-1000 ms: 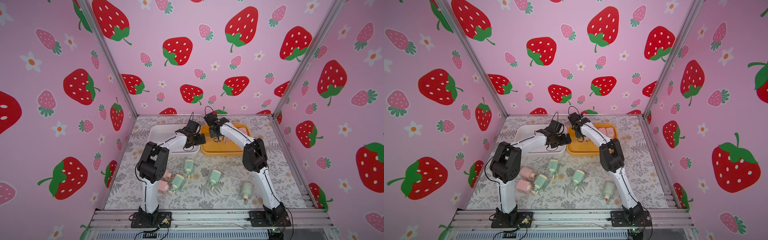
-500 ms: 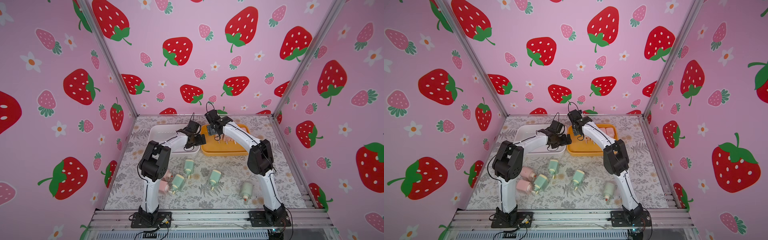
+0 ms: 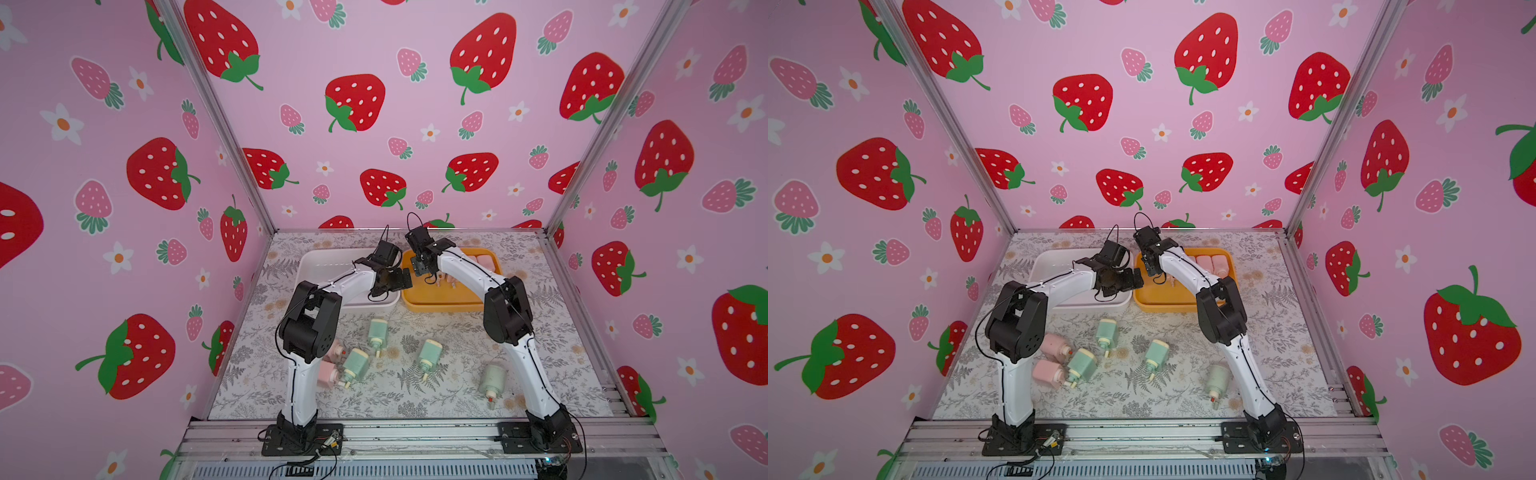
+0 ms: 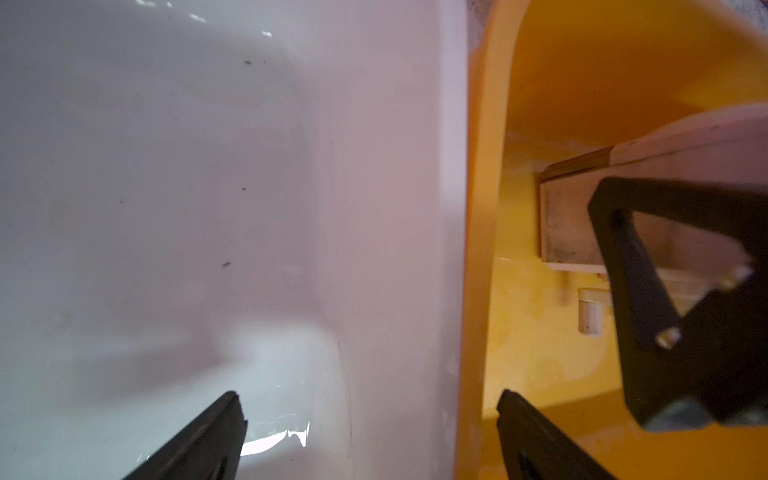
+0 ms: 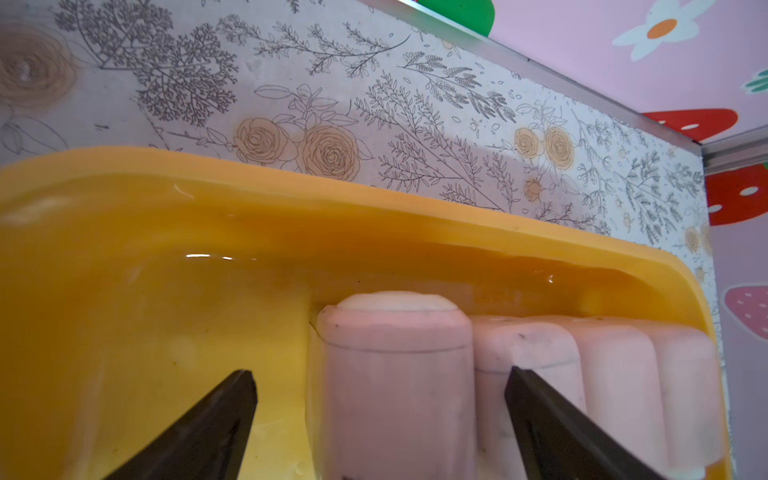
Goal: Place the pencil sharpeners by color into the storage box
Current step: Place the pencil sharpener in the storage box.
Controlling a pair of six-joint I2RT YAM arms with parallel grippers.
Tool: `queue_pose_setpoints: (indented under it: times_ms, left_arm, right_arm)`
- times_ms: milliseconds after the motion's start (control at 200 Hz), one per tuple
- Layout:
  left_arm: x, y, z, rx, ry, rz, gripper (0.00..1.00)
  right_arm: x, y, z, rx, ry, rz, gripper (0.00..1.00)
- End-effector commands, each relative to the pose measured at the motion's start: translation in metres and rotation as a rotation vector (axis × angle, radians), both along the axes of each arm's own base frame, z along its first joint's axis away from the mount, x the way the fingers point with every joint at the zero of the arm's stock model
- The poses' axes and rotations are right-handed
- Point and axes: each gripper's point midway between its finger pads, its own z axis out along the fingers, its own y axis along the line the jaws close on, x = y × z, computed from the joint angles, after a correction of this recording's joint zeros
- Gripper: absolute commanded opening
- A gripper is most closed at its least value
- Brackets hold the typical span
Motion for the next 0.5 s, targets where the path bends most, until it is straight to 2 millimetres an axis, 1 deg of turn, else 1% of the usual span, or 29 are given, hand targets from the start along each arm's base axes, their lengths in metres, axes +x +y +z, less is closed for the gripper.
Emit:
queue_pose_setpoints:
  times_ms: [0,105,480,495]
  left_arm:
    - [0.0032,0.0001,-0.0032,0.016,0.015,-0.001,0.99]
    - [0.0026,0.0009,-0.0052,0.022,0.021,0.001,1.0]
    - [0.003,0.0007,-0.0076,0.027,0.029,-0.001,0.99]
    - [0.0027,0.001,-0.0081,0.028,0.031,-0.001,1.0]
  right_arm:
    - [0.0083,0.0072,0.0079,0.046,-0.012,0.027,0.88]
    - [0.0097,0.0071,0.0063,0.05,-0.013,0.024,0.75]
    - [0.0042,0.0051,0.0025,0.046,0.014,0.02,0.56]
    - [0.0006,0.0029,0.0013,0.038,0.029,0.017,0.56]
